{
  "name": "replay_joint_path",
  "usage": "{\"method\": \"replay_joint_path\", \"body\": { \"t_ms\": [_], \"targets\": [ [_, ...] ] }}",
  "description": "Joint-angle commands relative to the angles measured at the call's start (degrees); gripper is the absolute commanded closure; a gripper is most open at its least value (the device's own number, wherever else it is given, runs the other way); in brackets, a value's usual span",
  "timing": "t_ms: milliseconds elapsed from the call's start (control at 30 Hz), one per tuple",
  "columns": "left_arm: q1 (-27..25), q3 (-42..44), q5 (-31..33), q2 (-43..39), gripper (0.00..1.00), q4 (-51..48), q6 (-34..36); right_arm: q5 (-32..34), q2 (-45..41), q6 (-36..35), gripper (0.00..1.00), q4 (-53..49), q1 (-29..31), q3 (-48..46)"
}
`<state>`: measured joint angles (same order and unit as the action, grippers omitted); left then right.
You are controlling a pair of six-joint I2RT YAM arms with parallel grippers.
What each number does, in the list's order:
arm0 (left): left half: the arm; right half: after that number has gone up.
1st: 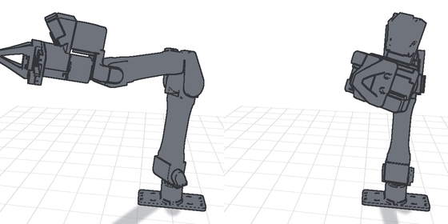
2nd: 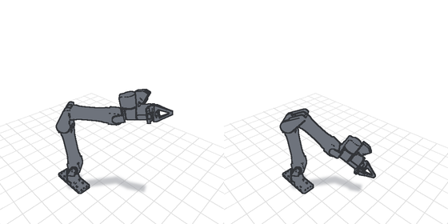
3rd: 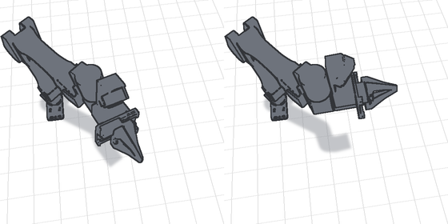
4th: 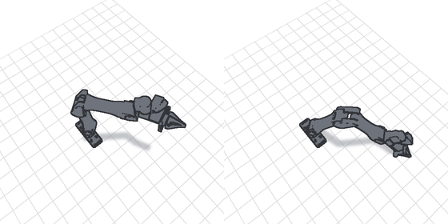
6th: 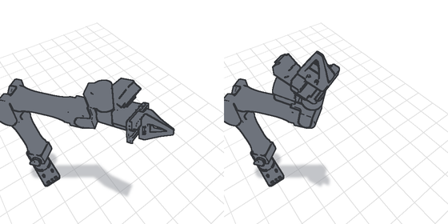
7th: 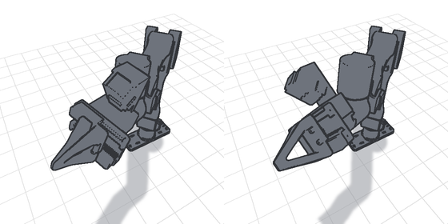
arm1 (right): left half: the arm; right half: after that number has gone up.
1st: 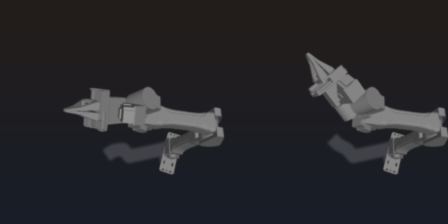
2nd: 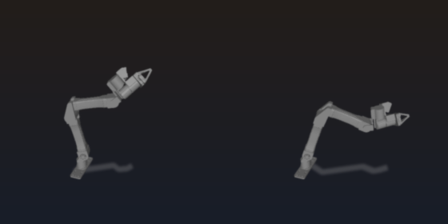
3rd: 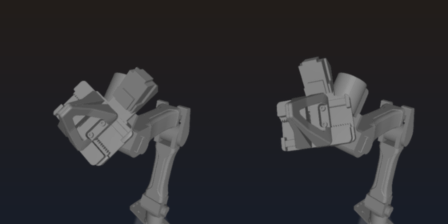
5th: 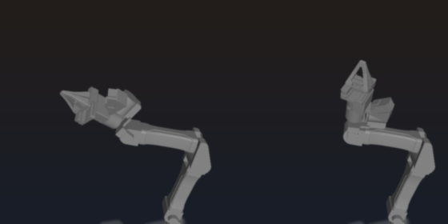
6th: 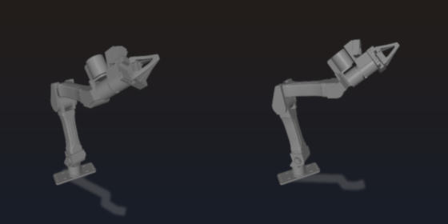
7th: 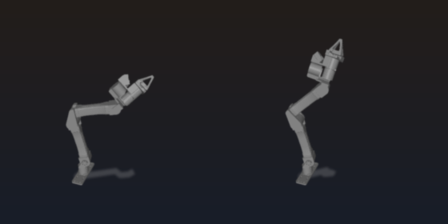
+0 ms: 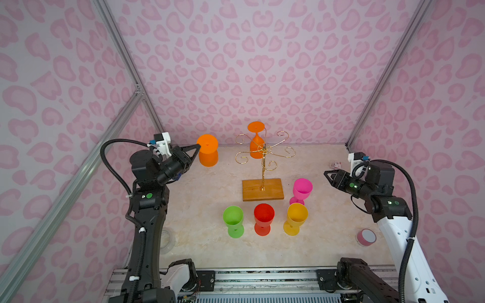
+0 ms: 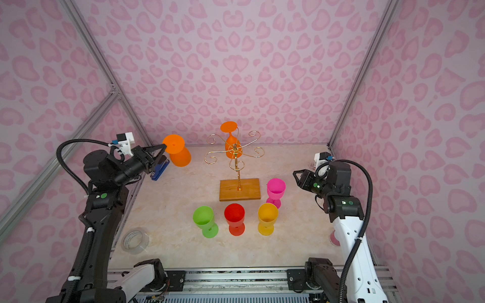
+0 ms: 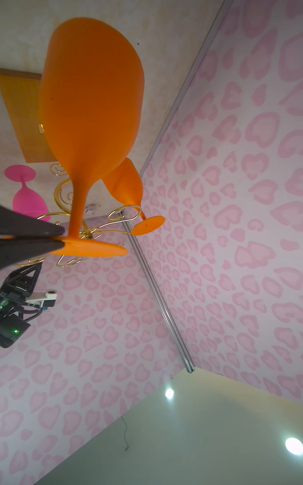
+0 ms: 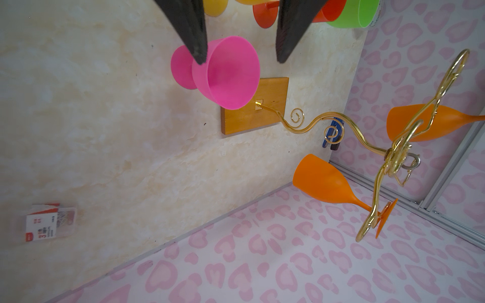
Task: Take the wine glass off the wine glass rack
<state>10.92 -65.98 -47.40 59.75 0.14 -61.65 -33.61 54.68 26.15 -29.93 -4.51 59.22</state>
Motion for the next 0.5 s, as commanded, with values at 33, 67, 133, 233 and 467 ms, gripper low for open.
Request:
{"method": "replay_joint_path", "body": {
  "t_ms": [33, 67, 133, 233, 467],
  "targets": [
    [0.8, -4.4, -0.1, -2.8, 0.98, 3.1, -0.2, -5.0, -1.9, 4.6, 0.57, 11.9, 0.0, -2.3],
    [0.7, -5.9, -0.5, -3.1, 0.98, 4.1, -1.4, -6.8, -2.4, 7.3, 0.58, 16.3, 0.0, -3.4],
    [0.3, -8.4, -1.4, -2.9, 0.98, 6.9, -4.8, -10.0, -3.0, 12.9, 0.58, 25.9, 0.1, -5.5],
    [-2.4, -10.4, -2.3, -1.5, 0.98, 15.3, -12.2, -13.2, -2.4, 20.8, 0.58, 39.3, 0.6, -7.1],
    [-9.6, -10.8, -2.4, 3.9, 0.98, 35.5, -29.1, -13.2, 2.9, 22.5, 0.56, 49.4, 10.4, -1.3]
  ]
}}
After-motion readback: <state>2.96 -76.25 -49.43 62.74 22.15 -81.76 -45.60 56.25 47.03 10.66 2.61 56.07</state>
